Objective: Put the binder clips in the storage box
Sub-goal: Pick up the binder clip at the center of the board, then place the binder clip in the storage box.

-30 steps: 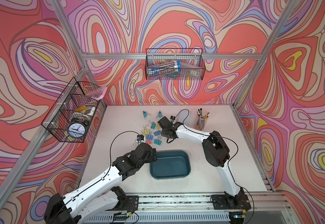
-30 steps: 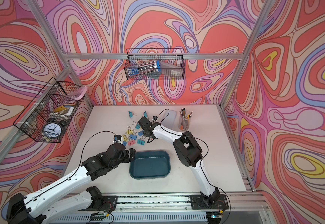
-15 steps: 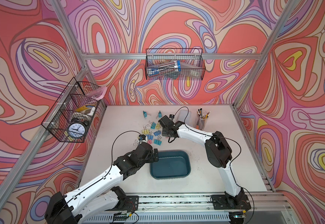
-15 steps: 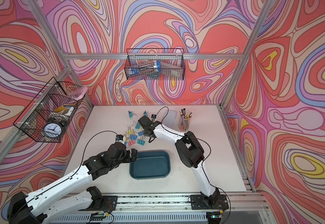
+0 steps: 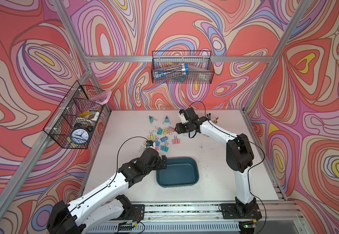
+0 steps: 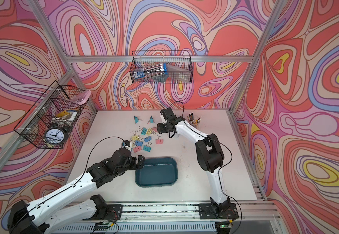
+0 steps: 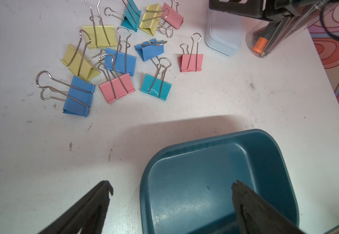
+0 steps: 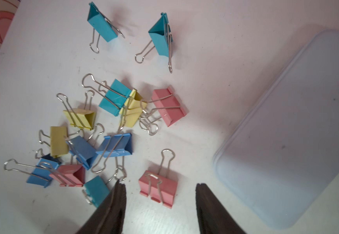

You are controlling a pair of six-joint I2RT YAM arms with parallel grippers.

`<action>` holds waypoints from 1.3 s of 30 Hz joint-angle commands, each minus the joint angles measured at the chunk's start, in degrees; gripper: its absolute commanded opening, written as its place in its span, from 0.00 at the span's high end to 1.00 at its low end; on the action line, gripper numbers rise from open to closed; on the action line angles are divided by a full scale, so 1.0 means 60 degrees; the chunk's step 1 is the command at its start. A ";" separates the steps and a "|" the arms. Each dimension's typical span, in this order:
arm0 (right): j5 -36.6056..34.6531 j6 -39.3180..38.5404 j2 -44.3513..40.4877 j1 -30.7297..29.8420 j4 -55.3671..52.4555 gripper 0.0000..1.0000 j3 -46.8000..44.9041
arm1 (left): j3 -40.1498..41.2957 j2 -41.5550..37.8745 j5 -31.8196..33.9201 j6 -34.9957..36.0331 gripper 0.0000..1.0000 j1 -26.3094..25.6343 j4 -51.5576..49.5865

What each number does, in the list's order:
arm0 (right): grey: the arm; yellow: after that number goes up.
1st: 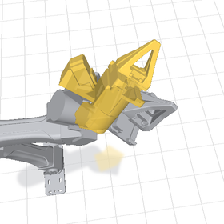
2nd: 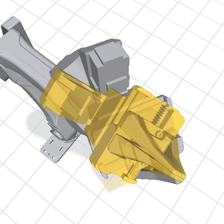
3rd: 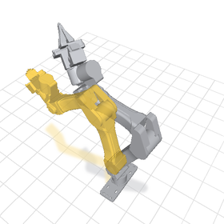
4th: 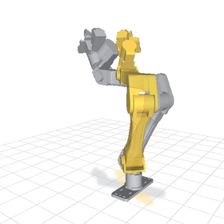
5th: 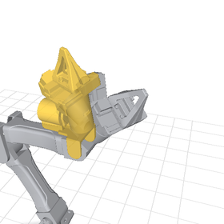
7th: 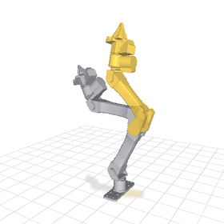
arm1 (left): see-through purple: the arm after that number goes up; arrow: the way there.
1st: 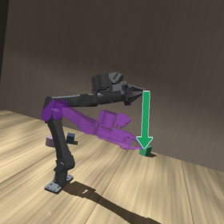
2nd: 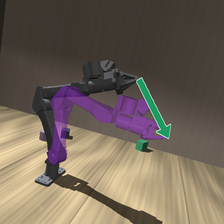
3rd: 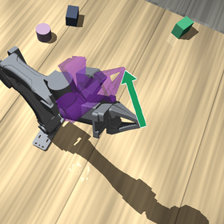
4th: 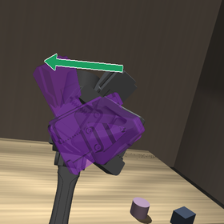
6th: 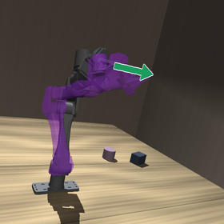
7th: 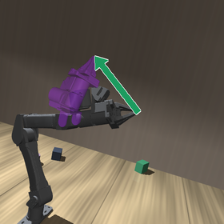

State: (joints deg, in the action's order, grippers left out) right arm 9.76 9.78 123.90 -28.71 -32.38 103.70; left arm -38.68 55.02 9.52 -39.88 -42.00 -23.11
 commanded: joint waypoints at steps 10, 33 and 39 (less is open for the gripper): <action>0.2557 -0.1949 0.1408 -0.0035 -0.0145 0.68 0.0694 | 0.0088 -0.0136 -0.0168 0.0249 0.01 0.0042 0.0241; -0.3652 0.6637 -0.5296 -0.2746 0.5821 1.00 -0.6368 | 0.0331 -0.0657 0.0686 -0.0279 0.01 0.0042 0.0423; -0.7731 0.9357 -0.5920 -0.6181 0.6846 1.00 -0.8163 | 0.0511 -0.1005 0.1019 -0.0684 0.01 0.0071 0.0359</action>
State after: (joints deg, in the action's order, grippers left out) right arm -18.48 52.73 86.35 -59.64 4.71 58.96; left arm -36.45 50.33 13.37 -42.02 -41.93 -21.50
